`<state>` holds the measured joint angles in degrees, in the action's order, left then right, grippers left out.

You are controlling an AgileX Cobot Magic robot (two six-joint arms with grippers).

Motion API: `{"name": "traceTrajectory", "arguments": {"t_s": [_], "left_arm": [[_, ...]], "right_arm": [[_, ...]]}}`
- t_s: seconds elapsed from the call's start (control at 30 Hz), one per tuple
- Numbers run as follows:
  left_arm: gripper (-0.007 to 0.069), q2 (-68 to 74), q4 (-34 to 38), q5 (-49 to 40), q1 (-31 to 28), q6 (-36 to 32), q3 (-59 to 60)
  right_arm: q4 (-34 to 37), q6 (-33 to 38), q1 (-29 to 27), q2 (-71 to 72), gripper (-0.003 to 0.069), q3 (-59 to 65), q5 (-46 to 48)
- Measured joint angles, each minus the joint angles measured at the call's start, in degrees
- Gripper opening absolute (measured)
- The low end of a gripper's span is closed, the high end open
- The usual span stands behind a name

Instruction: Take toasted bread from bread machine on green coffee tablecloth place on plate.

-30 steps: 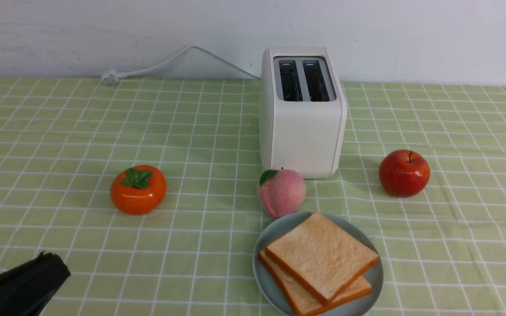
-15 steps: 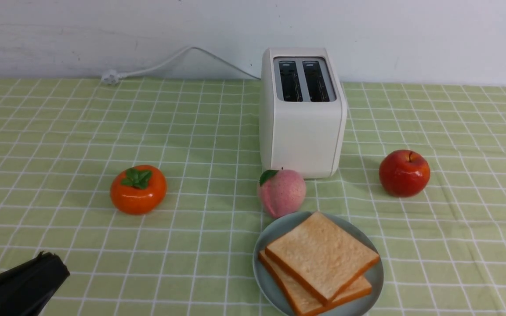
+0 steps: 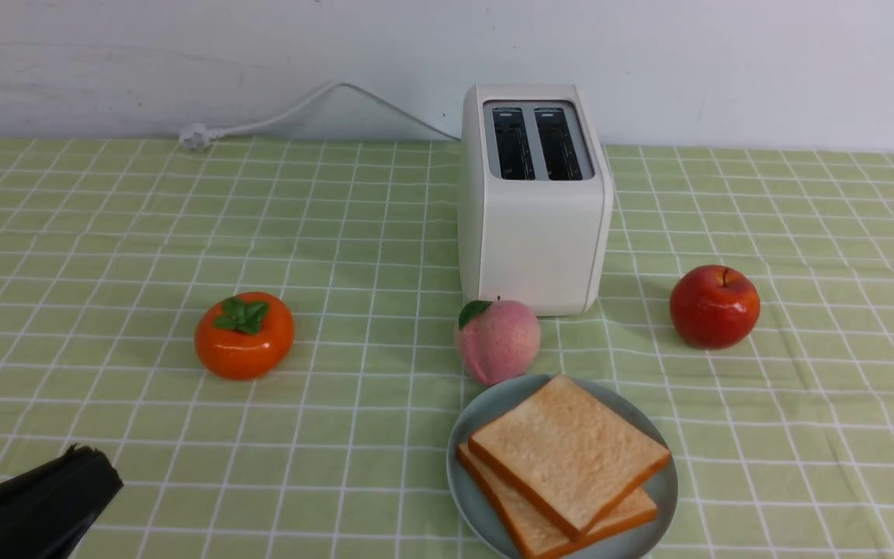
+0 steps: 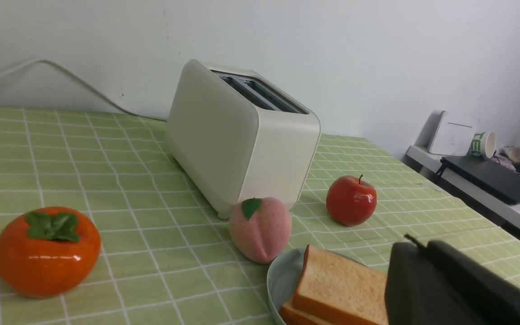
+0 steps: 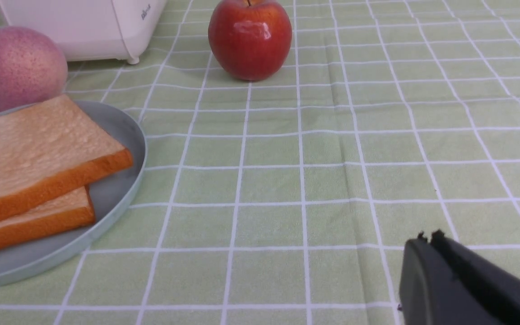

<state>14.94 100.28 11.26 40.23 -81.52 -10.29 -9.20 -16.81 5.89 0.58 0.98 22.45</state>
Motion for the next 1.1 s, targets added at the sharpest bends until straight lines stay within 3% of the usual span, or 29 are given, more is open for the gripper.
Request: {"name": "traceTrajectory", "arguments": {"t_s": [0.23, 0.37, 0.4, 0.47, 0.5, 0.57, 0.7, 0.8, 1.0, 1.1], "left_arm": [[0.0027, 0.00, 0.00, 0.79, 0.00, 1.00, 0.00], [0.0007, 0.00, -7.63, -3.68, 0.00, 8.23, 0.00], [-0.0013, 0.00, -16.30, -6.04, 0.00, 15.44, 0.00], [-0.0013, 0.00, -24.35, -7.93, 0.00, 20.99, 0.00], [-0.0013, 0.00, -35.86, -10.03, 0.00, 30.81, 0.00], [-0.0013, 0.00, -48.97, -12.27, 0.00, 44.06, 0.00], [-0.0013, 0.00, -67.06, -14.14, 0.00, 59.87, 0.00], [-0.0013, 0.00, -75.28, -14.70, 0.00, 66.18, 0.00], [-0.0013, 0.00, -80.11, -14.65, -0.48, 68.86, 0.00], [-0.0013, -0.17, -84.69, -14.70, -5.83, 71.77, 0.00]], "right_arm": [[0.00, 0.00, 0.00, 0.00, -0.0010, 0.00, 0.00], [0.00, 0.00, 0.00, 0.00, -0.0001, 0.00, 0.00], [0.00, -0.05, 0.00, 0.00, 0.0000, 0.00, 0.00], [0.00, -0.05, 0.00, 0.00, 0.0001, 0.00, 0.00], [0.00, -0.05, 0.00, 0.00, 0.0001, 0.00, 0.00], [0.00, -0.05, 0.00, 0.00, 0.0002, 0.00, 0.00], [0.00, -0.05, 0.00, 0.00, 0.0002, 0.00, 0.00], [0.00, -0.05, 0.00, 0.00, 0.0003, 0.00, 0.00], [0.00, -0.05, 0.00, 0.00, 0.0008, 0.00, 0.00], [0.00, -0.05, 0.00, 0.00, 0.0012, 0.00, 0.00]]}}
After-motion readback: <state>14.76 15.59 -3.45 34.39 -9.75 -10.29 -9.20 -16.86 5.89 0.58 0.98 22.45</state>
